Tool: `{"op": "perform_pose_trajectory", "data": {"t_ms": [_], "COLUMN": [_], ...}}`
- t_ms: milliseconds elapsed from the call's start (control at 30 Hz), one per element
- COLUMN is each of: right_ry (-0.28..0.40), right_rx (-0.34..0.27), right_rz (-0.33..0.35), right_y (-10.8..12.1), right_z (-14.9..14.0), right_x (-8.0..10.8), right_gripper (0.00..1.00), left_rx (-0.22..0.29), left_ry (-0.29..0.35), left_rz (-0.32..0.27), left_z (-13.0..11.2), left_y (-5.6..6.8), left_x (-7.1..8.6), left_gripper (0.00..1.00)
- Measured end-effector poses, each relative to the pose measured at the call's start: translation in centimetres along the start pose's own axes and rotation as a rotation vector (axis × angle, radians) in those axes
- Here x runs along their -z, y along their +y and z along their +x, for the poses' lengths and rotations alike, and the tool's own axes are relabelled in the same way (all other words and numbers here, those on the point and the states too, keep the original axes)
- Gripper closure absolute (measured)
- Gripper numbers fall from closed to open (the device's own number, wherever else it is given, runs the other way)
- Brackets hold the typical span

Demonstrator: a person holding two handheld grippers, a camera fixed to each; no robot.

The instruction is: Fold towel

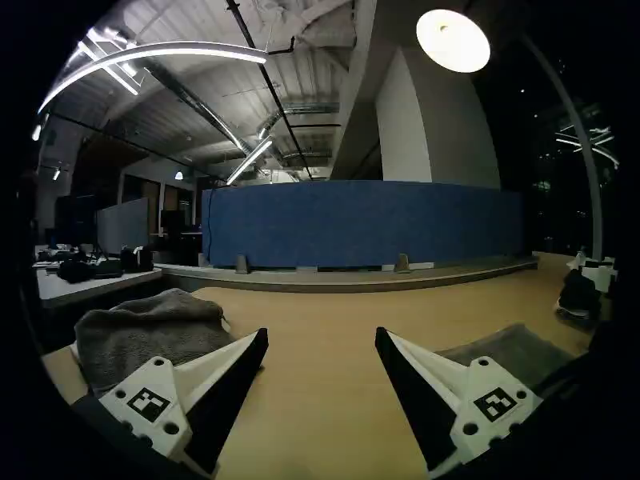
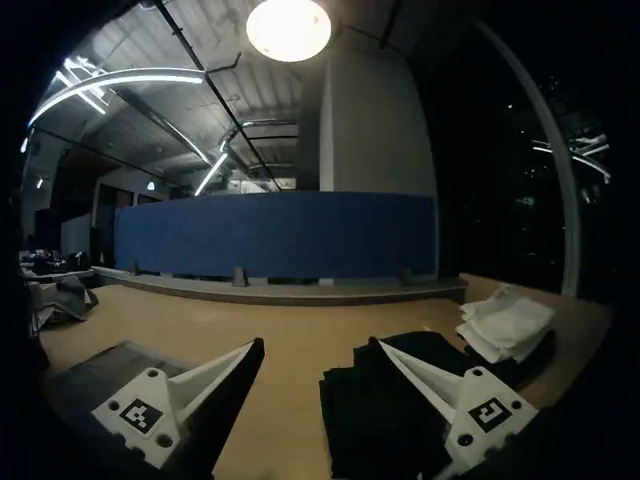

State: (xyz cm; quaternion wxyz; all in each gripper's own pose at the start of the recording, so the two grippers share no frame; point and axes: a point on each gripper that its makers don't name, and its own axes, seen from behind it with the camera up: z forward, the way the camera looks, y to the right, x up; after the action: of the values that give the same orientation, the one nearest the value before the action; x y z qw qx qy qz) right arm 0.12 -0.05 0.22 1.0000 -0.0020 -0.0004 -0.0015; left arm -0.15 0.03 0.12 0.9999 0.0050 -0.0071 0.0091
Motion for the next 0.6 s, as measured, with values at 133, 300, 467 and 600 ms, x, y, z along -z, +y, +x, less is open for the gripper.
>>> {"op": "perform_pose_trajectory", "data": {"t_ms": [133,300,467,600], "right_ry": [-0.014,-0.022,-0.023,-0.040], "right_rx": [0.012,0.039,0.027,-0.005], "right_rz": [-0.009,0.001,0.025,0.045], "right_y": [0.1,-0.9,-2.0,-2.6], "right_z": [-0.1,1.4,4.2,7.2], "right_x": [0.1,0.5,1.2,1.9], "right_gripper": [0.00,0.00,0.00,0.00], "left_rx": [-0.031,-0.016,0.000,0.014], "left_ry": [-0.006,-0.012,-0.040,-0.041], "left_rz": [-0.005,-0.009,0.002,-0.033], "left_z": [0.6,2.3,4.3,7.3], "left_y": [0.4,0.2,-0.7,0.2], "left_x": [-0.2,-0.2,-0.2,0.4], "left_gripper": [0.01,0.01,0.01,0.02]}}
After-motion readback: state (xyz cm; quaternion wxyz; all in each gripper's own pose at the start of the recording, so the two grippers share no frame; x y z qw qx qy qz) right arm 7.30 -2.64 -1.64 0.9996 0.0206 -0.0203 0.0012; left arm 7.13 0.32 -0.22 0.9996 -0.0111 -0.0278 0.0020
